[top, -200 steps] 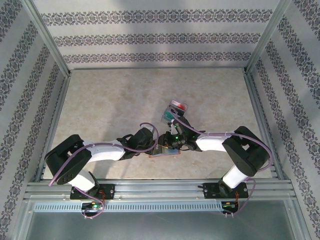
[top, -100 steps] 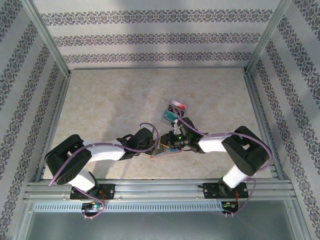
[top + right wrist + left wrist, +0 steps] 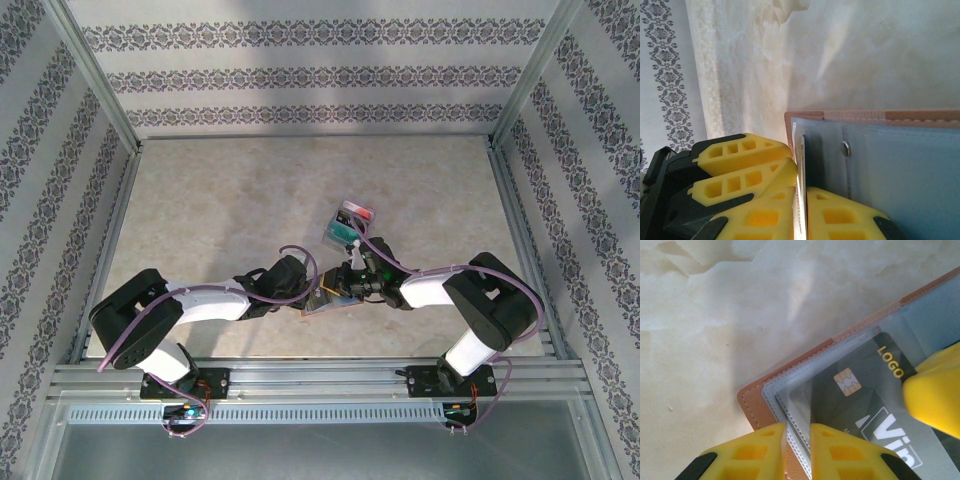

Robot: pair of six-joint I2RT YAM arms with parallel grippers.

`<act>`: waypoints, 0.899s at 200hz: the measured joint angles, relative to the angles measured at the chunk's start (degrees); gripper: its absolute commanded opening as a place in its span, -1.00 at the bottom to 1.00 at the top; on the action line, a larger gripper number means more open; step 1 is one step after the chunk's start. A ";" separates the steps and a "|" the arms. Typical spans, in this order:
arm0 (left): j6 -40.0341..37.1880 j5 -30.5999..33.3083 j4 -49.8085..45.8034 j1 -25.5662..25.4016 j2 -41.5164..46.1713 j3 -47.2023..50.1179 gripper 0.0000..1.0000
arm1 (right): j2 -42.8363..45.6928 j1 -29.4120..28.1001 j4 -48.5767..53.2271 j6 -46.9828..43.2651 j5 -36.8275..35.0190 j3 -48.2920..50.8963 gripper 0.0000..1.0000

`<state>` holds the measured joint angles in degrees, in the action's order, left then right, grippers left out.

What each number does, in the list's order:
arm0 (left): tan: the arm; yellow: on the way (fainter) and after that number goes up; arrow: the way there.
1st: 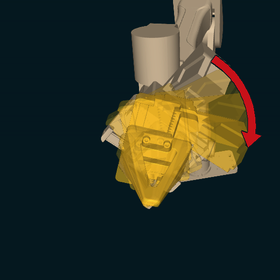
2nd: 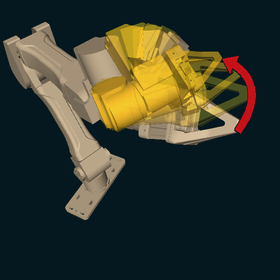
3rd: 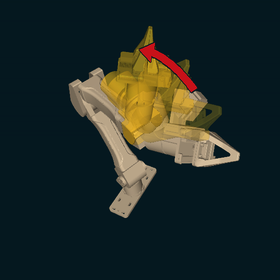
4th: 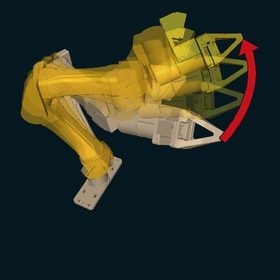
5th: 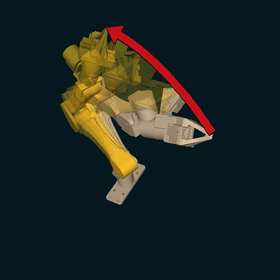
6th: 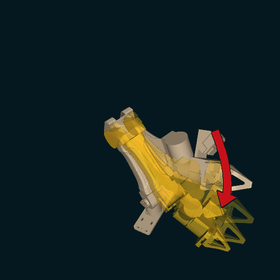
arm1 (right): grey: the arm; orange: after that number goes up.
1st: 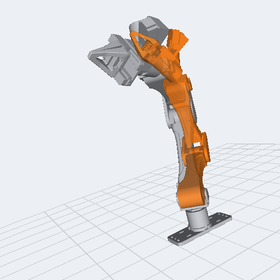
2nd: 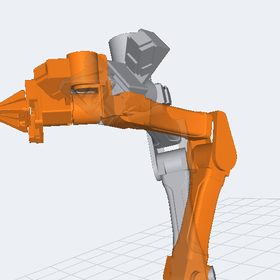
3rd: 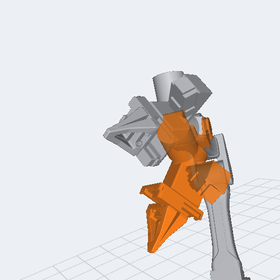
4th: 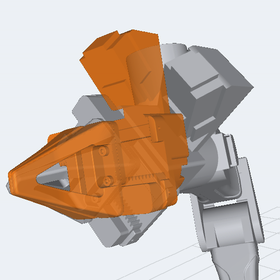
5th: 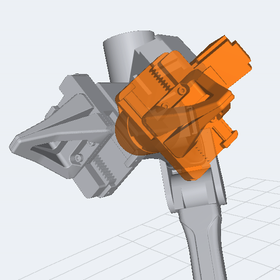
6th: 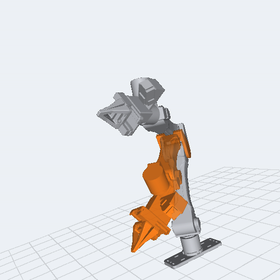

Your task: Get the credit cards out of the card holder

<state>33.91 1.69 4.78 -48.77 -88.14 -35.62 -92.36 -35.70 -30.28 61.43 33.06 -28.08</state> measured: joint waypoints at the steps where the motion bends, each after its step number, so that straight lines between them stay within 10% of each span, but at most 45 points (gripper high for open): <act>1: 0.00 0.00 0.00 0.00 0.00 0.00 -0.63 | 0.00 0.00 0.00 -0.02 0.00 0.02 -0.71; 180: 0.15 0.35 -1.53 -0.02 0.00 -0.76 -0.69 | 2.62 1.11 2.71 -1.40 -1.53 1.49 -0.85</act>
<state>34.06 2.04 3.25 -48.80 -88.14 -36.38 -89.73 -34.59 -27.57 60.03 31.53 -26.59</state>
